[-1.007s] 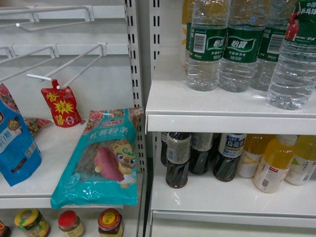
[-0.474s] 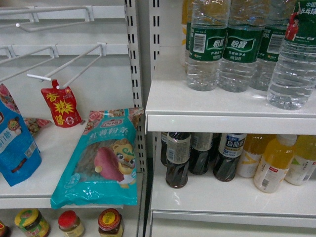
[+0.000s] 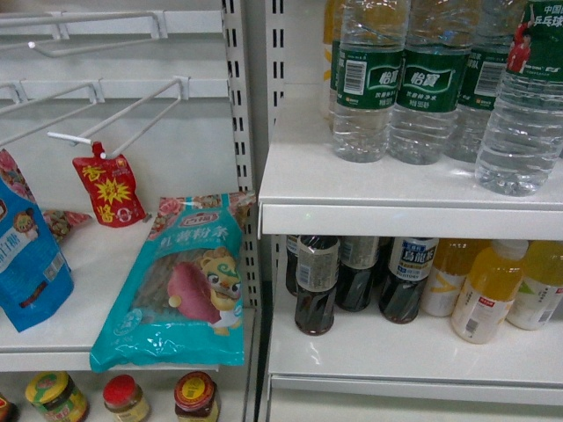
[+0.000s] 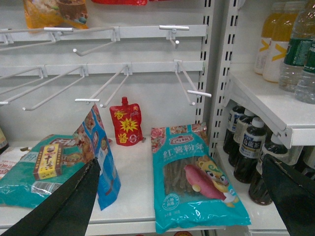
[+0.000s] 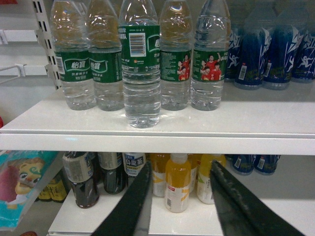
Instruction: Move water from second to third shelf
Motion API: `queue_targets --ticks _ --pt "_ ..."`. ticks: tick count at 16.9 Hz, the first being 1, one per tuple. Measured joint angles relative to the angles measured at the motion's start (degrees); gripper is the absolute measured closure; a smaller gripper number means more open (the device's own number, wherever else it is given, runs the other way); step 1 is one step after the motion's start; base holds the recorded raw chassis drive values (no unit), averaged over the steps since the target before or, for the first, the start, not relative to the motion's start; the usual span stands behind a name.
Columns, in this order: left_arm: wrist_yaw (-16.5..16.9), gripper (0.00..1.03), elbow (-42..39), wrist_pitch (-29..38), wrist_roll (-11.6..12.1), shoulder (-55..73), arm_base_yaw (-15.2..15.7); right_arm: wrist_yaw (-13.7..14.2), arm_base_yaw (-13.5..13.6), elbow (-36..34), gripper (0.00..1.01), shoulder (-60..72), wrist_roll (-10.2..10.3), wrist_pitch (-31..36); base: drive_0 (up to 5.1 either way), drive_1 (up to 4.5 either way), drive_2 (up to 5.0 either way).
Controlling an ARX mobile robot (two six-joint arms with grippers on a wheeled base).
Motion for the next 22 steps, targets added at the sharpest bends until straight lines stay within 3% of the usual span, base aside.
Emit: queue_targets --ticks 4,5,7,22 --pt "-0.02 0.05 0.00 0.00 0.00 0.00 0.00 0.00 0.00 0.00 0.21 0.00 0.00 0.00 0.0 0.00 0.0" --pt "0.00 0.05 0.00 0.00 0.00 0.00 0.00 -0.02 0.00 0.00 0.11 0.00 0.00 0.00 0.0 0.00 0.0" --pt "0.00 0.05 0.00 0.00 0.00 0.00 0.00 -0.02 0.00 0.00 0.02 0.00 0.00 0.02 0.0 0.00 0.0" --pt "-0.02 0.05 0.00 0.00 0.00 0.00 0.00 -0.02 0.00 0.00 0.03 0.00 0.02 0.02 0.0 0.00 0.0"
